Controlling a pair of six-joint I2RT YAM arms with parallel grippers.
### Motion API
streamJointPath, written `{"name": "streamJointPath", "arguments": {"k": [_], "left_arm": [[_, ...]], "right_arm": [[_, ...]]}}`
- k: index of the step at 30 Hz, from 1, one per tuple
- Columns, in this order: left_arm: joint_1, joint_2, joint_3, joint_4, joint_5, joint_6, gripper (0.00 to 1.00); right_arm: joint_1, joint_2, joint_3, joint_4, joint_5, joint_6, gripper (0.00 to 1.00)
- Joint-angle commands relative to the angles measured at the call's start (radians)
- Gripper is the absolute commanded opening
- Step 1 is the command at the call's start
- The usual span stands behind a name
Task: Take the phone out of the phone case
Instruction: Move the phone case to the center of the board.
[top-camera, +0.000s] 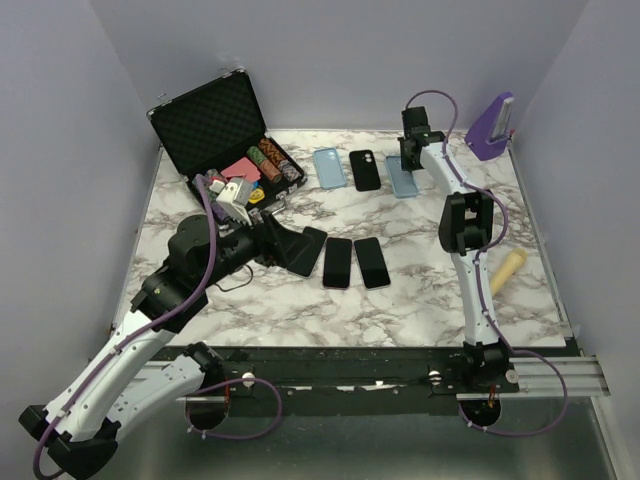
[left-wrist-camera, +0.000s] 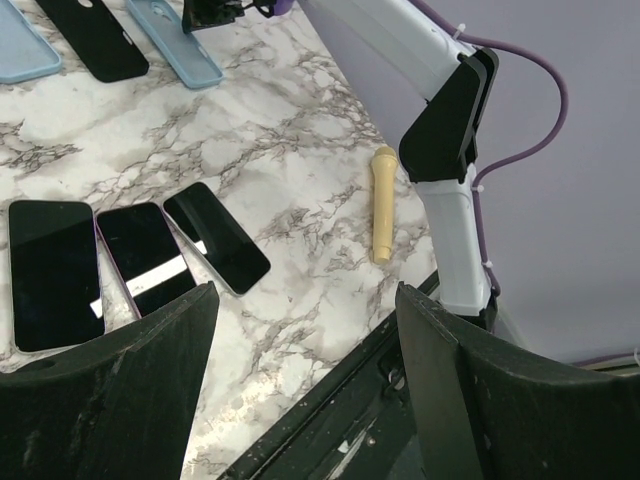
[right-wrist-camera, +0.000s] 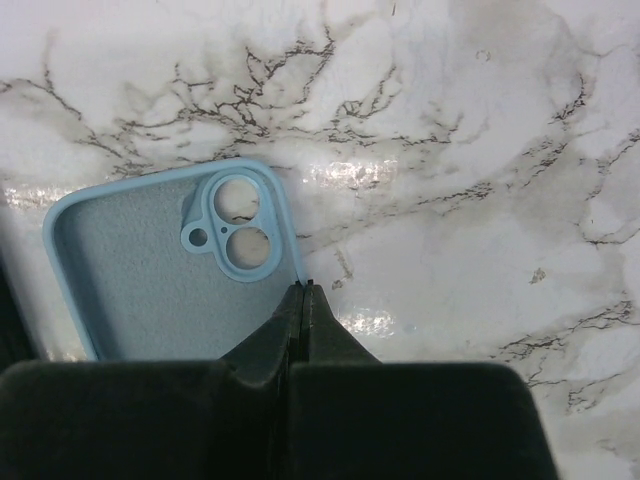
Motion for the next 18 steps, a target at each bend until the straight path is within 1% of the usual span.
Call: {"name": "streamJointPath", "arguments": {"k": [1, 8, 9, 13, 14, 15, 18], "left_arm": [[0.003, 0.003, 0.036, 0.005, -0.005, -0.009, 0.80], [0.003, 0.010, 0.044, 0.003, -0.005, -0.012, 0.80], [0.004, 0.013, 0.042, 0.005, -0.005, -0.012, 0.80], [0.003, 0.012, 0.047, 0.000, -0.008, -0.011, 0.80], [0.003, 0.012, 0.050, -0.001, -0.010, -0.009, 0.80], [0.004, 0.010, 0.053, -0.006, -0.013, -0.008, 0.80], [0.004, 0.007, 0.061, -0.013, -0.019, 0.002, 0.80]], "right_arm": [[-0.010, 0.069, 0.046, 0.090, 0.024, 0.128, 0.00], [-0.010, 0.071, 0.083, 0.116, 0.001, 0.166, 0.00], [-0.010, 0.063, 0.083, 0.113, -0.010, 0.168, 0.04], [-0.010, 0.002, 0.042, 0.104, -0.027, 0.171, 0.28], [-0.010, -0.016, 0.032, 0.100, -0.030, 0.163, 0.29], [-0.011, -0.042, 0.026, 0.090, -0.031, 0.154, 0.33], [-0.010, -0.119, 0.006, 0.066, -0.028, 0.111, 0.48]]}}
